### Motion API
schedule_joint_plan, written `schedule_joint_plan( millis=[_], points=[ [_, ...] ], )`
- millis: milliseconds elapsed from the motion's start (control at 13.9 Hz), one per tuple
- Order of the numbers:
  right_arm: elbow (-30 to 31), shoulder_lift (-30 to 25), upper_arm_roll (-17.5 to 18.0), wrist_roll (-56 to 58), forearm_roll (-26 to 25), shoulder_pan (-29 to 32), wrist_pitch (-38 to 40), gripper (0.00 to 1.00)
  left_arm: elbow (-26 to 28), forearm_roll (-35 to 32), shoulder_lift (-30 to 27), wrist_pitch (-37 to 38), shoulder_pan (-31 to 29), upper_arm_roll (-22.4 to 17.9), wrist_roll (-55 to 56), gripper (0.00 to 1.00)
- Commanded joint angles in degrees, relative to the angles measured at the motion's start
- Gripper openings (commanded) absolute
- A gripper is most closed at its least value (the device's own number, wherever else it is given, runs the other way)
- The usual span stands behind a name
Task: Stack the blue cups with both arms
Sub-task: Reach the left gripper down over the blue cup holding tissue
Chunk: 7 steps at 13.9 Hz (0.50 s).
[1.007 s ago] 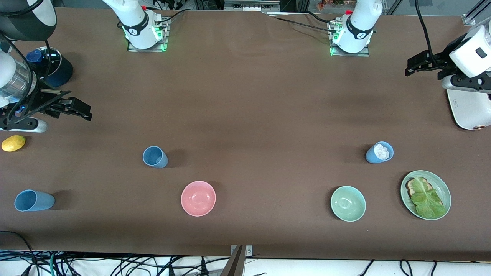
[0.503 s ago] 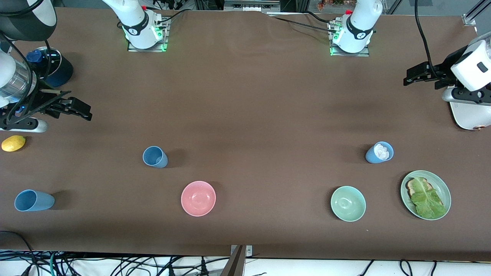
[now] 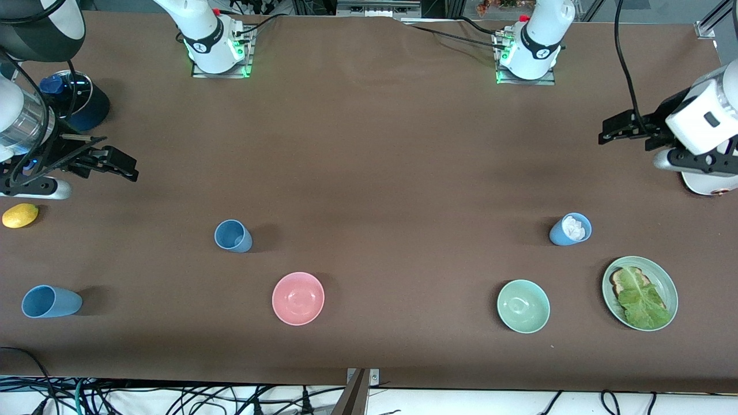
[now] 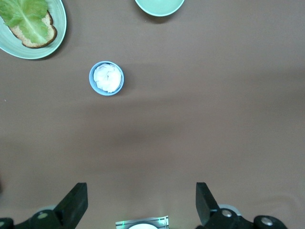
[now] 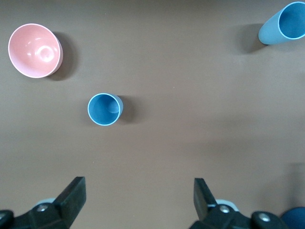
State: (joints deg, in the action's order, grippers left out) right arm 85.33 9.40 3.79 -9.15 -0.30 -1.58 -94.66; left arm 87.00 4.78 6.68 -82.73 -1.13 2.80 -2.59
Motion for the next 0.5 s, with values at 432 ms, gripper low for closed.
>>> schedule_joint_plan(
  millis=[432],
  points=[
    [-1.0,0.1,0.3,0.5,0.0,0.3,0.3,1.00,2.1,-0.4,10.9,-10.7,-3.2,-0.5,-1.2,1.00]
  ],
)
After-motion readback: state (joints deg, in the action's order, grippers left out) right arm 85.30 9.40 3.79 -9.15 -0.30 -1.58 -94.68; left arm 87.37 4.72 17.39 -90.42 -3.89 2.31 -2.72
